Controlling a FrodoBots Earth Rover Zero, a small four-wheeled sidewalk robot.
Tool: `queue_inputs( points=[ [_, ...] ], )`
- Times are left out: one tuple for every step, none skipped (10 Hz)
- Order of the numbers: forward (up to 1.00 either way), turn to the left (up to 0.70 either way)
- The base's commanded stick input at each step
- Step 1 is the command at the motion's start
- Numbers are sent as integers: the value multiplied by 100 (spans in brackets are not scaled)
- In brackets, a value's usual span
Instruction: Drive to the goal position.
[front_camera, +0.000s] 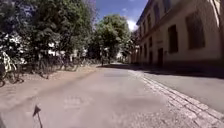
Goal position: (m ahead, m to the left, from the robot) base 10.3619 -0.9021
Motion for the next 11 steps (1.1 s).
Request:
queue_inputs(
  points=[
    [85,-5],
    [85,0],
    [85,0],
    [85,0],
    [85,0],
    [85,0],
    [85,0],
    [85,0],
    [85,0],
    [85,0],
    [85,0]
  ],
)
